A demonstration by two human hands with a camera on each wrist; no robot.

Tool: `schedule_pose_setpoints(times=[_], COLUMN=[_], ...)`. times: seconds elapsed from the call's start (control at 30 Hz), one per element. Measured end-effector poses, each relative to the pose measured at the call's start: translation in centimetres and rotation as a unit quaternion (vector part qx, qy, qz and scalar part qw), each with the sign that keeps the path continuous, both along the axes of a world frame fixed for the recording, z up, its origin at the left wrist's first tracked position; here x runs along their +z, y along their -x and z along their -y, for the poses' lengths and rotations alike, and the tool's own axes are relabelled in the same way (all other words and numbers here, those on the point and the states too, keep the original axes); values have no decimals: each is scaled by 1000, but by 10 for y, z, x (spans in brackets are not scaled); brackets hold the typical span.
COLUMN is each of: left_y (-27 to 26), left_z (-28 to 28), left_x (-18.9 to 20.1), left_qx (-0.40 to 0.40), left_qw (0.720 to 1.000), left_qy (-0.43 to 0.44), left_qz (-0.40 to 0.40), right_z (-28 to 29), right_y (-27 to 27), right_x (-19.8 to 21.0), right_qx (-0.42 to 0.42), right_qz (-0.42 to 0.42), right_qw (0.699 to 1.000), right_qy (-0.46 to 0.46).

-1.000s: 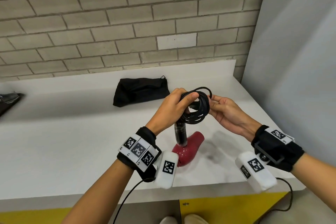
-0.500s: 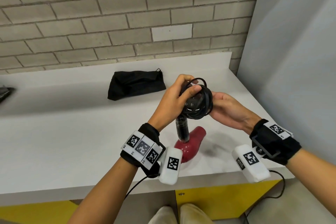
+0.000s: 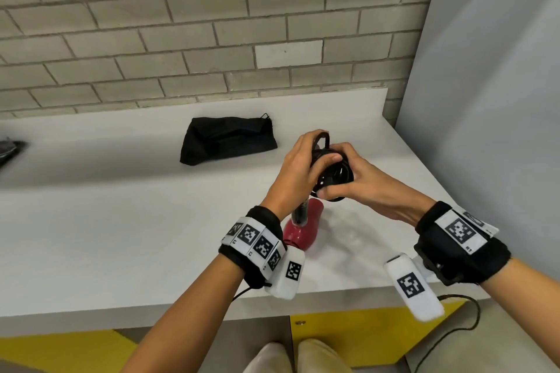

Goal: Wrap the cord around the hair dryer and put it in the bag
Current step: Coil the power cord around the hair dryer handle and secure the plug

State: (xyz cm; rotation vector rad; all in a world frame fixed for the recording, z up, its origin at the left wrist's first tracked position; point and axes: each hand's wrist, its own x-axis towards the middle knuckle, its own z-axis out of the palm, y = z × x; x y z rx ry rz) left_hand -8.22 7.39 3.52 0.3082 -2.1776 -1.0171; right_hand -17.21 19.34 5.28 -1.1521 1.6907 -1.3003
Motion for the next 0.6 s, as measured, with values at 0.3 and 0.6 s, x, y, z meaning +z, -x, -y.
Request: schedule_pose_setpoints(times=[0.3,0.6], left_y=[-4,2], left_z=[11,10], left_x=[-1,-4], left_qx=[-7,-10], left_qw=[998,997], left_qy=[22,-40], left_qz=[64,63], right_z=[-10,-17], right_y=[9,-11], right_x=[-6,-16], right_qx=[58,-105], right_qz=[-35,-443], right_qw=[998,889], right_qy=[17,56])
